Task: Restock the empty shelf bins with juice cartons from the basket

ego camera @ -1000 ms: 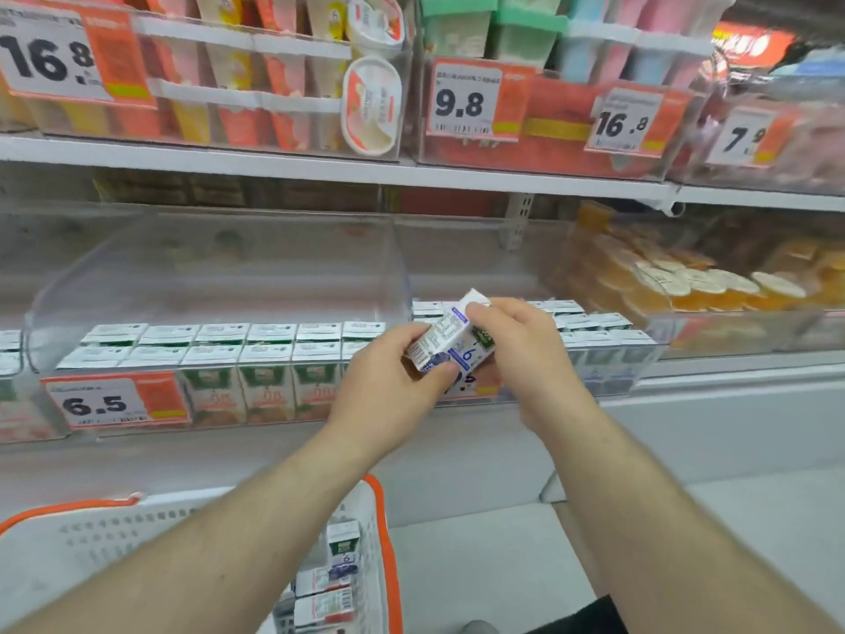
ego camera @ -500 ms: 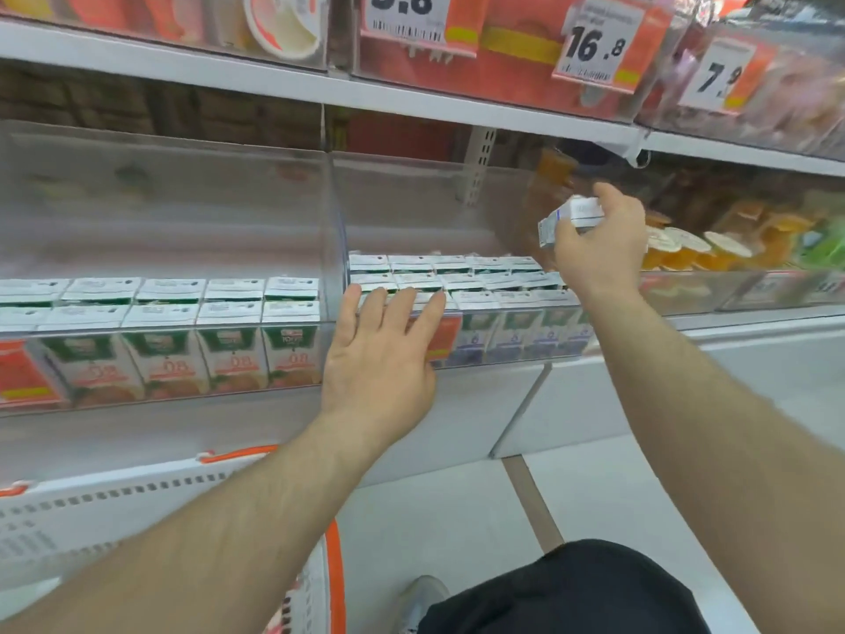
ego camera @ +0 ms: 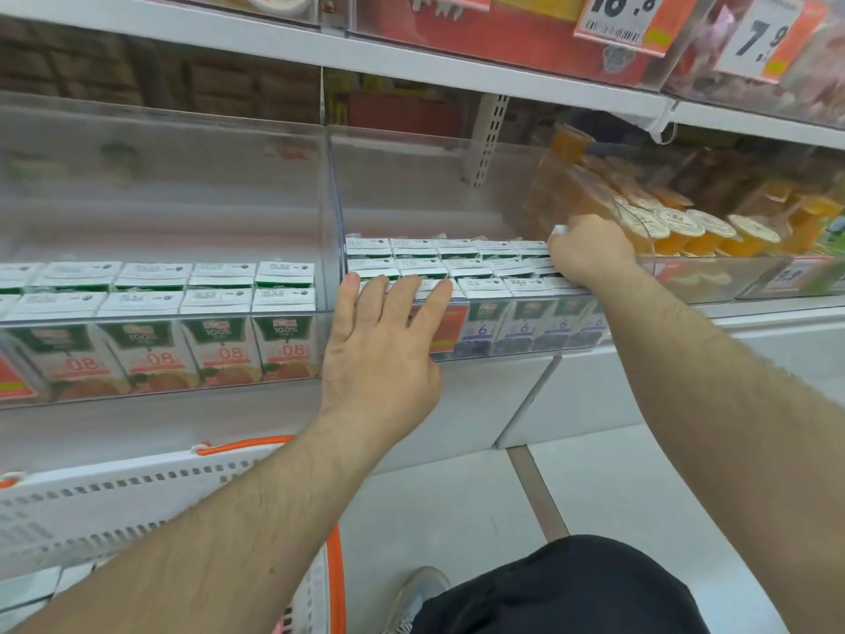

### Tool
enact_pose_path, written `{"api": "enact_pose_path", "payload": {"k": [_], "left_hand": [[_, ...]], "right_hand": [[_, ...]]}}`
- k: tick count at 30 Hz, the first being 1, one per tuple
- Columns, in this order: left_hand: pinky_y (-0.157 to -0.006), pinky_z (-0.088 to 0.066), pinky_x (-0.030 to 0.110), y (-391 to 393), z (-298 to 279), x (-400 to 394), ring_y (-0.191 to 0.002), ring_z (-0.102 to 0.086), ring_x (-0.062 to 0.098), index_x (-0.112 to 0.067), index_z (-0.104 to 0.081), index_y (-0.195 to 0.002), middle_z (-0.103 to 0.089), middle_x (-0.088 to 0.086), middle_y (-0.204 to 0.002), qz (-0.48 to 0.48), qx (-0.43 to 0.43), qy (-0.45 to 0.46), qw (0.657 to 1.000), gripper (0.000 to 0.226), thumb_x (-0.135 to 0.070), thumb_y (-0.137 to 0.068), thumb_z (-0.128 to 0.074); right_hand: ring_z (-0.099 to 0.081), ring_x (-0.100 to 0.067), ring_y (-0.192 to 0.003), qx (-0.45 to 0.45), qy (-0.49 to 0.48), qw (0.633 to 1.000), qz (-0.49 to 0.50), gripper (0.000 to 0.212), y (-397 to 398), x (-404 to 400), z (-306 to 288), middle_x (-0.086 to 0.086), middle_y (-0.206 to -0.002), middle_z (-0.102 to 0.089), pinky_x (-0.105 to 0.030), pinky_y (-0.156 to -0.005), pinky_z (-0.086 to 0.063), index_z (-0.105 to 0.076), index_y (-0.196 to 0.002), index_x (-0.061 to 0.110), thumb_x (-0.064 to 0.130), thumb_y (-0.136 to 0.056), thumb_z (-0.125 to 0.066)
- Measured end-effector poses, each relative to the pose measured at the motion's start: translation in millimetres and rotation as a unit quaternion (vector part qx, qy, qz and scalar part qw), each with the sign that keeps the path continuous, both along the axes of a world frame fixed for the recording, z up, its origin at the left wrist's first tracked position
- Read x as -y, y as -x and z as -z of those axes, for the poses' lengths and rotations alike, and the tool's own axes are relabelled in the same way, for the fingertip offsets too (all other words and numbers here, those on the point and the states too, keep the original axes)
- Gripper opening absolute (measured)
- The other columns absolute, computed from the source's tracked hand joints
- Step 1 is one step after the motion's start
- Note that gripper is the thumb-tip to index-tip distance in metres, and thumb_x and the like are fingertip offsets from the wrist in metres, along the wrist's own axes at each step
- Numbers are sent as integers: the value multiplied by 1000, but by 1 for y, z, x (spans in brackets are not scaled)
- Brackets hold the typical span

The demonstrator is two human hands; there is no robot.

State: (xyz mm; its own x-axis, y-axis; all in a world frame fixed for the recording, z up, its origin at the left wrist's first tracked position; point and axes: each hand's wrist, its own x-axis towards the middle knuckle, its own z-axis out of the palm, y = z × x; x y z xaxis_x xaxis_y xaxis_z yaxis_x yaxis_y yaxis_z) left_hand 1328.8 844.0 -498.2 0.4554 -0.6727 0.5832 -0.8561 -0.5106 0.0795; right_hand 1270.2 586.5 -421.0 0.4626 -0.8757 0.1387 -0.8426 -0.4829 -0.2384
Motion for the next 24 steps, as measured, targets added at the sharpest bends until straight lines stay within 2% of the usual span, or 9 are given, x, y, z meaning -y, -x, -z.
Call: {"api": "enact_pose_path", "payload": {"k": [3,5,7,10,15,19,21,23,24], "left_hand": [[-117,2,44,0,-1,0,-119,-52,37,-19,-56,-135,-58,9,-127,3,-1,0,1000,70,-22,-64,-57],[-117,2,44,0,-1,0,-119,-52,37,-19,-56,-135,-58,9,-127,5,0,1,1000,71,-22,-64,-56],[-117,1,44,-1,0,0,-118,-53,37,-19,-56,-135,-58,9,-127,4,2,3,1000,72,-21,-63,-57],[-116,2,44,0,0,1,-120,-52,38,-18,-55,-136,-58,10,-128,6,-5,5,1000,73,-21,-63,-58],[-116,4,45,0,-3,0,-122,-50,38,-19,-53,-138,-57,10,-130,5,-23,-19,1000,75,-23,-63,-56],[-115,17,41,2,-11,-6,-138,-29,31,-24,-32,-151,-38,5,-149,25,-52,-42,997,75,-27,-78,-54],[-117,0,43,3,-13,-15,-132,-35,30,-20,-45,-143,-47,7,-142,52,-58,-13,997,71,-25,-74,-55],[-110,-20,43,5,-10,-27,-121,-43,28,-16,-58,-130,-57,5,-128,86,-70,52,992,64,-21,-66,-58],[-105,-24,41,6,-7,-35,-117,-43,26,-17,-59,-126,-58,3,-124,91,-76,77,990,62,-20,-64,-58]], "right_hand": [[-53,-36,-97,-33,-30,999,-7,39,-5,1,1,-22,-126,-58,-34,-79,-38,-59,-113,2,27,-94,-37],[-53,-37,-98,-41,-53,998,1,32,-8,-1,1,-23,-126,-58,-35,-79,-40,-59,-104,1,21,-95,-35],[-50,-40,-119,-52,-61,997,12,42,-10,-1,0,-25,-137,-50,-40,-95,-43,-57,-121,0,26,-100,-32],[-33,-42,-137,-99,-70,992,31,74,-9,-7,-4,-25,-154,-29,-48,-111,-30,-37,-147,4,57,-99,-17],[-4,-36,-150,-190,-64,979,29,87,-9,-21,-1,-17,-163,-7,-51,-119,-7,-8,-157,14,72,-92,-5],[-7,-34,-150,-179,-58,982,21,92,-10,-40,3,-16,-163,-6,-50,-119,-6,-9,-157,10,74,-91,-6],[-10,-34,-150,-152,-67,986,-4,93,-10,-58,5,-17,-163,-10,-50,-119,-11,-14,-156,9,74,-90,-7],[-12,-33,-149,-123,-59,990,-44,90,-9,-81,8,-16,-162,-13,-49,-119,-13,-19,-155,8,71,-92,-7],[-15,-32,-149,-106,-38,992,-63,87,-8,-95,12,-17,-162,-16,-49,-120,-15,-23,-154,7,68,-94,-10]]}}
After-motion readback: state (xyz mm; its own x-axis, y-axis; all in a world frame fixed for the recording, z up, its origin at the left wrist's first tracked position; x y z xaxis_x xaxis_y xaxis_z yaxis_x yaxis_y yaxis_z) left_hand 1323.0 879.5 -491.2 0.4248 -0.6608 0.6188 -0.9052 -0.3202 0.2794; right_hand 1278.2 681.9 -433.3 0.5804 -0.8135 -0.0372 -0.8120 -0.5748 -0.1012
